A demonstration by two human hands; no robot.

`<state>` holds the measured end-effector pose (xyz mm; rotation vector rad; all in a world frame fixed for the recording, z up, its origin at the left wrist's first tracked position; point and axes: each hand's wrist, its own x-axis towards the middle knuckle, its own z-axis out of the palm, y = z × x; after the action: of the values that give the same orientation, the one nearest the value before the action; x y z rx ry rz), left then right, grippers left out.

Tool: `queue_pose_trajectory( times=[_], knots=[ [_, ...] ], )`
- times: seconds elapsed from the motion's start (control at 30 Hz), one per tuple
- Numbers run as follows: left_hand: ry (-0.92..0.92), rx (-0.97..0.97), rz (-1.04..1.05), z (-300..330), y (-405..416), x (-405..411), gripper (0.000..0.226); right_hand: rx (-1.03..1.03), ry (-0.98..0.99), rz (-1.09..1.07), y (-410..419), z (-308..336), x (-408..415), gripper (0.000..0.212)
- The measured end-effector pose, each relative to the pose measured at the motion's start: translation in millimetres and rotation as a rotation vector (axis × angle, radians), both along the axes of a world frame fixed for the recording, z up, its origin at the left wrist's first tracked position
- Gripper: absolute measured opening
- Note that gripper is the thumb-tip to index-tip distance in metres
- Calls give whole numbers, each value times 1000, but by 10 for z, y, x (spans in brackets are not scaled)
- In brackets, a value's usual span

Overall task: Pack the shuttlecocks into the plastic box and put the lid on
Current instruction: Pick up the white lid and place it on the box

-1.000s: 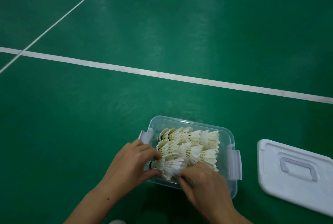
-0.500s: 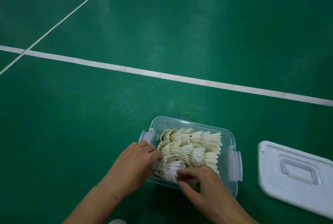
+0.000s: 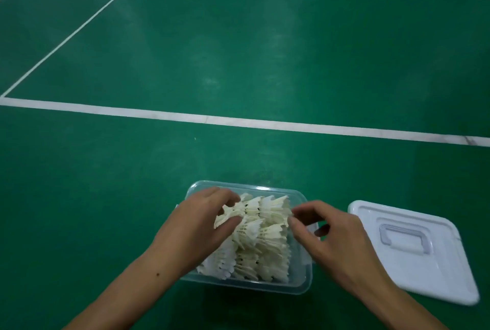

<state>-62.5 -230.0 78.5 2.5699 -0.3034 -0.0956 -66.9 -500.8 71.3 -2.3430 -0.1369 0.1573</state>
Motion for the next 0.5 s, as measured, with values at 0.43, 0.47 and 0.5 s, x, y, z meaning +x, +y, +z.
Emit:
queue_pose_trajectory(
  times=[0.43, 0.47, 0.5],
  knots=[
    [208, -47, -146, -563, -2453, 614, 67, -387, 10, -414, -2214, -714, 286, 33],
    [270, -52, -127, -644, -2609, 598, 72, -417, 39, -429, -2379, -806, 231, 37],
    [333, -68, -104, -720, -2742, 577, 77, -446, 69, -441, -2526, -890, 167, 40]
  ],
)
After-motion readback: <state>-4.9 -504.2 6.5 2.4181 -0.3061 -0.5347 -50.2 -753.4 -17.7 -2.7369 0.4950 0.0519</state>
